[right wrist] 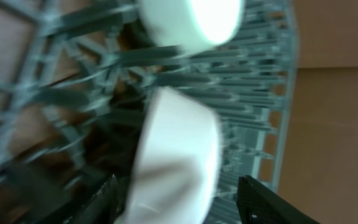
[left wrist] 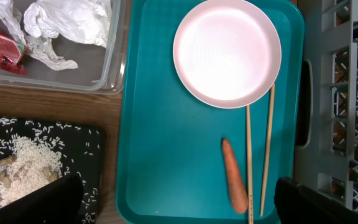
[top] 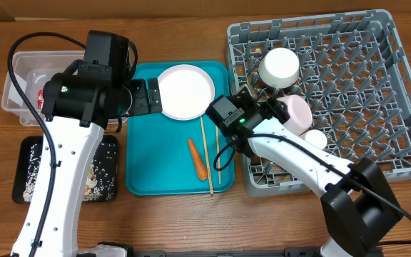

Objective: Sort waste into correct bins and load items into the dishwasher
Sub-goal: 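Lower the pink bowl upside down into the rack and open the right gripper, then move the left gripper down to the orange carrot on the teal tray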

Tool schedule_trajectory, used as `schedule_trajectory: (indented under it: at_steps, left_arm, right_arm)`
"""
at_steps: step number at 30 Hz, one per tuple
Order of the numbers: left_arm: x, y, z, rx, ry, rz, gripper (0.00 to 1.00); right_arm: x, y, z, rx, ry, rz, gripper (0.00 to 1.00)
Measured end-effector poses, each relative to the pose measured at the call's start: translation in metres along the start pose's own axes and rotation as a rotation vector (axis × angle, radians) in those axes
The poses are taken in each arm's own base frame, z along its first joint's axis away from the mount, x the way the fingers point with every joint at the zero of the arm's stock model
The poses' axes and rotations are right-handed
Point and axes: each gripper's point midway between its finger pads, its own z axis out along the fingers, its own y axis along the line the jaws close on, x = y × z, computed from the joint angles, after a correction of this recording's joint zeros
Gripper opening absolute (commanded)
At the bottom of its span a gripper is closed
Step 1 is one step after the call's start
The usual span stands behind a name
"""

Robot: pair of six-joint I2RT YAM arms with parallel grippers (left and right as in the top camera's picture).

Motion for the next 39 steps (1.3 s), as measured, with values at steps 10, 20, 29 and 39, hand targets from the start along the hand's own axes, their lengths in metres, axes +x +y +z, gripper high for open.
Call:
schedule_trajectory:
  at_steps: [10, 20, 29, 39]
  left_arm:
    - [0.001, 0.000, 0.000, -0.001, 0.003, 0.000, 1.00]
    - [0.005, 0.002, 0.000, -0.007, 0.021, 0.001, 1.00]
    - [0.005, 0.002, 0.000, -0.007, 0.022, 0.001, 1.00]
    - [0.006, 0.002, 0.000, -0.009, 0.025, 0.001, 1.00]
  right_arm:
    - [-0.013, -0.023, -0.028, -0.301, -0.018, 0.212, 0.60]
    - [0.041, -0.101, 0.011, -0.597, 0.144, 0.720, 0.26]
    - [0.041, -0.071, 0.029, -0.807, 0.167, 0.830, 0.25]
    - [0.019, -0.015, 0.024, -0.954, 0.100, 0.809, 0.31]
